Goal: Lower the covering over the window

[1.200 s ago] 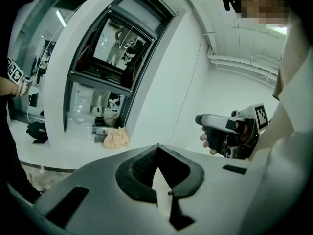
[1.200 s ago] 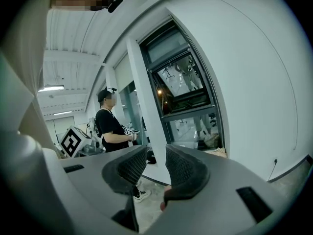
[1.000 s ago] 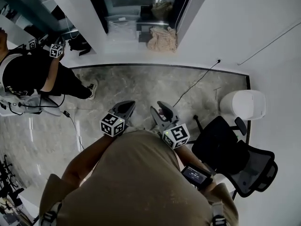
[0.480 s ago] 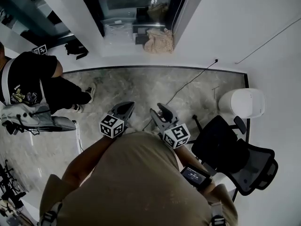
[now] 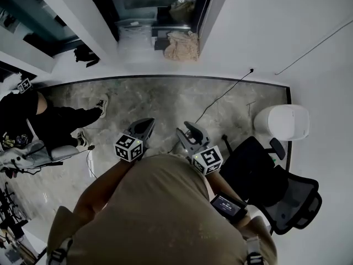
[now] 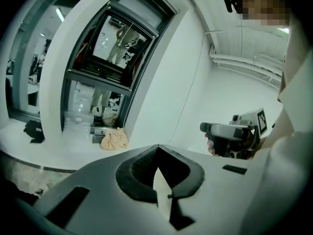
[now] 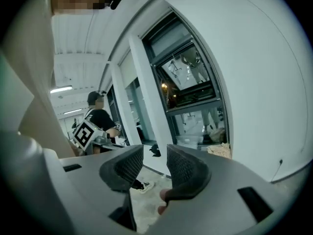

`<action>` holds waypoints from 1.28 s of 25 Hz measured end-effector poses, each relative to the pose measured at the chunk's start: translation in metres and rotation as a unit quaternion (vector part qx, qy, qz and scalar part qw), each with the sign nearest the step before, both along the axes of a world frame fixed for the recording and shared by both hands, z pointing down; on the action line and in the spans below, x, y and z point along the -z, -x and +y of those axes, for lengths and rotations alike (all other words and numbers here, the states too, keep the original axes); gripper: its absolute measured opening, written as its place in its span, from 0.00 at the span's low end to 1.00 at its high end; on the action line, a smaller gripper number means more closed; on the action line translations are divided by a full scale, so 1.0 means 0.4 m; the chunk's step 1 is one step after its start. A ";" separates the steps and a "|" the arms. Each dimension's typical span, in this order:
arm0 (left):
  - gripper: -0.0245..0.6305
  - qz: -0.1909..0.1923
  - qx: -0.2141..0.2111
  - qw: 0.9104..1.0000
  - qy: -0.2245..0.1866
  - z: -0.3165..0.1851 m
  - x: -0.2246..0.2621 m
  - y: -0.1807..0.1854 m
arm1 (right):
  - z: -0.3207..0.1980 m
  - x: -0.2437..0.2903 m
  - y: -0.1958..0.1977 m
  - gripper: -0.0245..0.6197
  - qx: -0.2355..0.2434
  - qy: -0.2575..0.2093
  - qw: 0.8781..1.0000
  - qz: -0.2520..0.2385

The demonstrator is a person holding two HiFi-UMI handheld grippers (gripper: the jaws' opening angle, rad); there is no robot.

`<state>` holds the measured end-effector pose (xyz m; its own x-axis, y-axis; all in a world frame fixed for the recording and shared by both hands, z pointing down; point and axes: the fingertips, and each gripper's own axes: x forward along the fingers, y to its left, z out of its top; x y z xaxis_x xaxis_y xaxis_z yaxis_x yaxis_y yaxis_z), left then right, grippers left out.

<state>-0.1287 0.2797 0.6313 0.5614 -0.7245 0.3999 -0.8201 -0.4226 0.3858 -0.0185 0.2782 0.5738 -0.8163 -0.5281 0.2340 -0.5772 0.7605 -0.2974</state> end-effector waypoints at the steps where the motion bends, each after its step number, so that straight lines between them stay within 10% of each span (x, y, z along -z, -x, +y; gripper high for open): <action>1: 0.06 0.000 0.001 1.000 -0.001 -0.002 0.000 -0.019 | -0.011 -0.015 -0.028 0.27 -0.010 0.014 1.000 -0.006; 10: 0.06 0.001 0.005 1.000 -0.009 -0.023 0.002 -0.161 | -0.083 0.012 -0.186 0.27 -0.038 0.001 0.999 -0.012; 16: 0.06 0.003 0.023 1.000 -0.016 -0.036 0.007 -0.203 | -0.027 -0.006 -0.194 0.27 0.032 -0.002 0.999 -0.011; 32: 0.06 0.001 0.043 0.999 -0.016 -0.028 0.004 -0.284 | -0.101 -0.051 -0.402 0.27 -0.027 0.047 0.998 -0.015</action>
<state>-0.0151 0.2685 0.6297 0.4973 -0.7825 0.3748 -0.8531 -0.3624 0.3754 0.1423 0.2377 0.5944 -0.7949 -0.5479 0.2607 -0.6061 0.6966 -0.3840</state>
